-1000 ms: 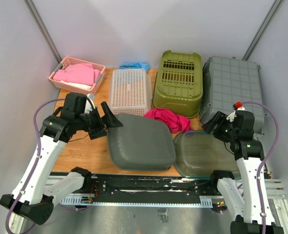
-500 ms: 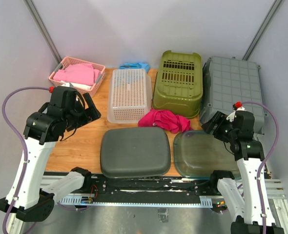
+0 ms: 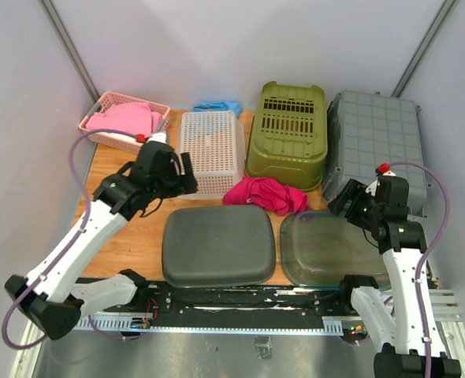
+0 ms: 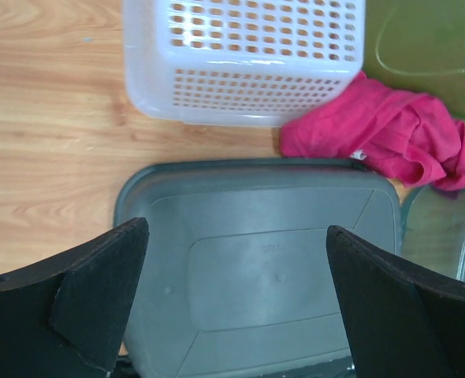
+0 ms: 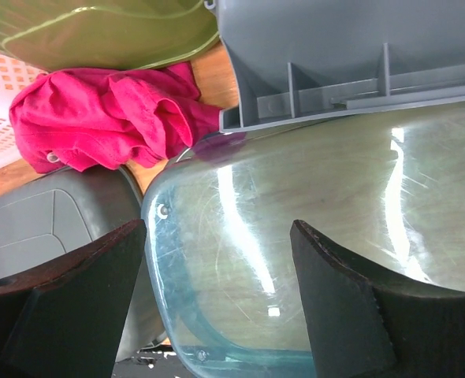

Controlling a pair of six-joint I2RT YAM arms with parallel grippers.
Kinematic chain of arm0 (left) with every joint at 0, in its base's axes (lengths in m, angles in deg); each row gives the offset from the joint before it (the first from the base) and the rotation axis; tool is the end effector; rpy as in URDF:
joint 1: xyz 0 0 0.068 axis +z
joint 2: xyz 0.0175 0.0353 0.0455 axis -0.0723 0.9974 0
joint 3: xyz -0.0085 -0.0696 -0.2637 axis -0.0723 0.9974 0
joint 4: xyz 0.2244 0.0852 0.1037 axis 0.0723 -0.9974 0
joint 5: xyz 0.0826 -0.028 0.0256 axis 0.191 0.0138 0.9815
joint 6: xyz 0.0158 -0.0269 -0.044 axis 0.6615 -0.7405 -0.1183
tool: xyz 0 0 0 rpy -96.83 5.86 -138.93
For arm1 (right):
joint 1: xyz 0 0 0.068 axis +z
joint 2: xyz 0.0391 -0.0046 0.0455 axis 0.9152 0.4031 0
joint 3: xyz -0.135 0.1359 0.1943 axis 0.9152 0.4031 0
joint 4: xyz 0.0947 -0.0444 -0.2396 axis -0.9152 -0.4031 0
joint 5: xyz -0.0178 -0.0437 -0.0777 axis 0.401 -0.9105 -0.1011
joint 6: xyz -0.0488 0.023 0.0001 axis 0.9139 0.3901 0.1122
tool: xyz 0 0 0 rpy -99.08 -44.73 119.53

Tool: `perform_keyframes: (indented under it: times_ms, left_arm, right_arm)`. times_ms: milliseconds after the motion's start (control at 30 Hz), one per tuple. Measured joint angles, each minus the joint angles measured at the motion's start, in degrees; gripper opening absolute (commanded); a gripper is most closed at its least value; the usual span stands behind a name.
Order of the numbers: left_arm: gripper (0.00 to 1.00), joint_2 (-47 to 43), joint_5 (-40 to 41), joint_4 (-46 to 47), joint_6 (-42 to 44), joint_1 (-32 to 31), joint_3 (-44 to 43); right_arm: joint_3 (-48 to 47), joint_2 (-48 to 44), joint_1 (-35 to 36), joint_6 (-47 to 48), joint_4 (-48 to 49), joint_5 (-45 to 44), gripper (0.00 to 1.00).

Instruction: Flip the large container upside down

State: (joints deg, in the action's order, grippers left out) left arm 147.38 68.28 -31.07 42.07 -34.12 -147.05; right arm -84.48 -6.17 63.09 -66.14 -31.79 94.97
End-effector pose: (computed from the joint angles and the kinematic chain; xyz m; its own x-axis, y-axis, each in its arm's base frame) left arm 0.1779 -0.0910 0.3723 -0.6525 -0.2317 -0.7215 -0.0715 0.9667 -0.2457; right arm 0.1472 -0.0010 0.3035 -0.5826 0.4759 -0.6589 0.1780 0.8657 0.4678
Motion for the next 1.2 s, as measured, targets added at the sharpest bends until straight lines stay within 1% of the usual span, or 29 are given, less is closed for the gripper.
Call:
perform_keyframes:
  times_ms: [67,133,267,467,567,700,800,933,1033,1133,1200]
  left_arm:
    - [0.99,2.84,0.22,4.24,0.85,-2.82,1.73]
    - [0.99,5.33,-0.2,8.0,2.03,-4.13,2.08]
    - [0.99,7.43,-1.27,15.61,5.09,-4.68,2.05]
    - [0.99,4.7,-0.79,24.85,10.23,-4.68,1.36]
    - [0.99,1.27,0.15,29.42,12.79,-4.68,1.42]
    - [0.99,-3.54,3.28,33.88,15.1,-4.66,1.46]
    - [0.99,-6.51,5.03,36.26,16.39,-4.68,2.27]
    - [0.99,-12.85,6.86,39.36,16.81,-4.66,9.11]
    - [0.99,-18.53,6.38,42.42,18.67,-4.66,16.22]
    - [0.99,-23.45,4.83,45.27,20.63,-4.68,21.35]
    - [0.99,-25.44,4.02,46.49,21.46,-4.68,22.4]
  right_arm:
    - [-1.16,0.39,0.0,0.31,-0.98,-1.16,0.77]
    - [-3.28,0.52,0.0,0.55,-2.38,-2.86,0.77]
    - [-10.43,0.85,0.0,0.79,-2.71,-6.1,0.77]
    - [-23.74,3.72,0.02,2.08,0.07,-10.1,0.77]
    - [-27.43,4.33,0.02,2.97,2.78,-12.04,0.77]
    - [-26.6,2.51,0.02,3.43,8.33,-13.25,0.78]
    - [-22.75,-0.44,0.02,3.43,13.7,-13.29,0.78]
    - [-16.17,-4.37,0.02,3.32,18.53,-13.84,0.78]
    - [-11.82,-5.77,0.02,3.19,19.43,-14.51,0.78]
    - [-10.69,-5.2,0.02,3.23,19.15,-14.97,0.78]
    - [-10.64,-5.01,0.02,3.3,19.02,-15.78,0.78]
